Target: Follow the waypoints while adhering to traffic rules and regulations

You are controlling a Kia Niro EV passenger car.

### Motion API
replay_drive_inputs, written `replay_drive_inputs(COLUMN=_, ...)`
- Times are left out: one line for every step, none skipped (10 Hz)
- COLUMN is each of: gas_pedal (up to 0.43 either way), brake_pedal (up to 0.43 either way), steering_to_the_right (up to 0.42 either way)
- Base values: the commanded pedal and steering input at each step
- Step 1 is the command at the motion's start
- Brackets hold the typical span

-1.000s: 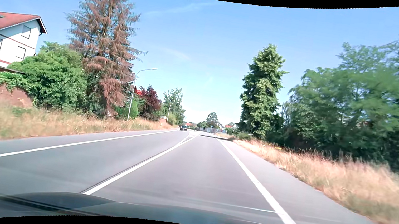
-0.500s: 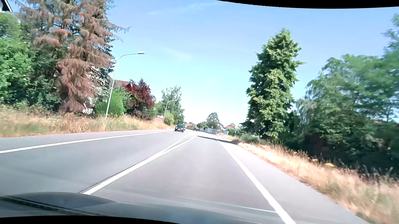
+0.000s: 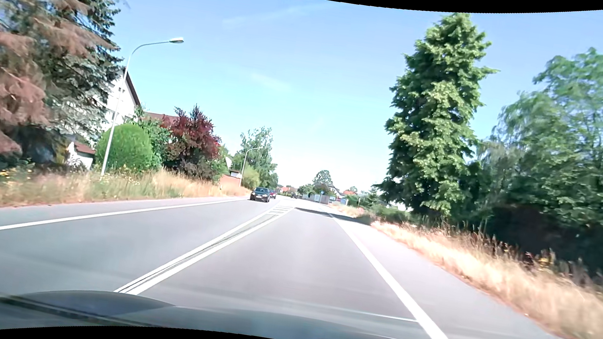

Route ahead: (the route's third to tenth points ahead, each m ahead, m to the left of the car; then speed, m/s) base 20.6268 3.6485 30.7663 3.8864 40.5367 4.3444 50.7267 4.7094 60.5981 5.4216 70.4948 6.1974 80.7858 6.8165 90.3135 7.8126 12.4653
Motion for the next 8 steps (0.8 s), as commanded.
replay_drive_inputs(gas_pedal=0.000, brake_pedal=0.000, steering_to_the_right=-0.004)
replay_drive_inputs(gas_pedal=0.000, brake_pedal=0.000, steering_to_the_right=-0.005)
replay_drive_inputs(gas_pedal=0.000, brake_pedal=0.000, steering_to_the_right=-0.004)
replay_drive_inputs(gas_pedal=0.000, brake_pedal=0.000, steering_to_the_right=-0.004)
replay_drive_inputs(gas_pedal=0.000, brake_pedal=0.000, steering_to_the_right=-0.004)
replay_drive_inputs(gas_pedal=0.000, brake_pedal=0.000, steering_to_the_right=-0.005)
replay_drive_inputs(gas_pedal=0.000, brake_pedal=0.000, steering_to_the_right=-0.004)
replay_drive_inputs(gas_pedal=0.000, brake_pedal=0.000, steering_to_the_right=-0.004)
